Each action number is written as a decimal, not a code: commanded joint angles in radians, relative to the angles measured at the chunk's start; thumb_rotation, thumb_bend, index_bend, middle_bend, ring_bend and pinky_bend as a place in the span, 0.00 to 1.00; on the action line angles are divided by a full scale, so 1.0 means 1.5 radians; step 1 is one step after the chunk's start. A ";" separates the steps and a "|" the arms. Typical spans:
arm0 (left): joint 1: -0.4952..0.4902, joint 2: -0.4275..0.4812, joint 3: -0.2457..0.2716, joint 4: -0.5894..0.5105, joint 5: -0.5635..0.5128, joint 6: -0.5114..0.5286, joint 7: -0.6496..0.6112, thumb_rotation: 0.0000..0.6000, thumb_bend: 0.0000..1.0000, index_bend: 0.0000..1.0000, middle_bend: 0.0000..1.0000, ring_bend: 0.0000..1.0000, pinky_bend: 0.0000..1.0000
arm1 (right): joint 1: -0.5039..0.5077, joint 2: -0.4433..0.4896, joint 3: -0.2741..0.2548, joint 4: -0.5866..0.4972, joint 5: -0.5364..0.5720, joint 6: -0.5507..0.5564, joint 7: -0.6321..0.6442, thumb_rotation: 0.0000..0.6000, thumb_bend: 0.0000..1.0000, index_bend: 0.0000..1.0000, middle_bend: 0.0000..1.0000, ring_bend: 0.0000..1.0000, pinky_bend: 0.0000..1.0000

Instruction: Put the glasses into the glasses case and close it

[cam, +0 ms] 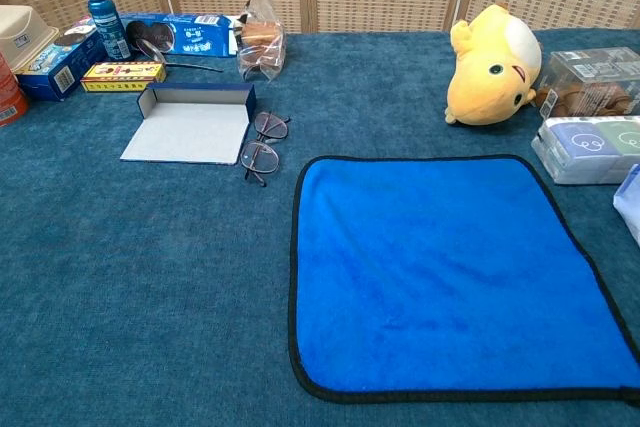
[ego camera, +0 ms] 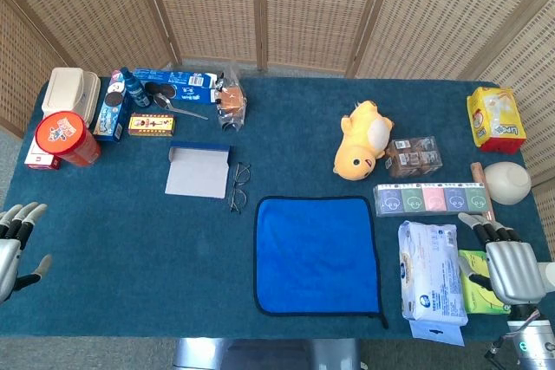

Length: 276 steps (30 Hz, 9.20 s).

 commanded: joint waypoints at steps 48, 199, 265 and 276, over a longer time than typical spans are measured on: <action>-0.368 -0.010 -0.124 0.087 -0.147 -0.512 -0.142 0.77 0.30 0.10 0.14 0.08 0.07 | -0.041 0.011 -0.001 -0.045 0.018 0.050 -0.044 1.00 0.31 0.21 0.26 0.27 0.37; -0.572 -0.338 -0.083 0.430 0.004 -0.454 -0.058 1.00 0.33 0.20 0.07 0.00 0.08 | -0.091 0.001 0.007 -0.016 0.045 0.075 -0.001 1.00 0.31 0.19 0.26 0.28 0.37; -0.584 -0.226 -0.026 0.307 -0.044 -0.539 -0.177 1.00 0.33 0.21 0.15 0.12 0.18 | -0.118 0.010 0.009 -0.021 0.032 0.104 0.013 1.00 0.30 0.16 0.26 0.28 0.37; -0.601 -0.186 -0.012 0.243 -0.084 -0.617 -0.142 1.00 0.33 0.22 0.29 0.21 0.19 | -0.123 0.010 0.009 -0.021 0.029 0.112 0.015 1.00 0.31 0.16 0.26 0.29 0.37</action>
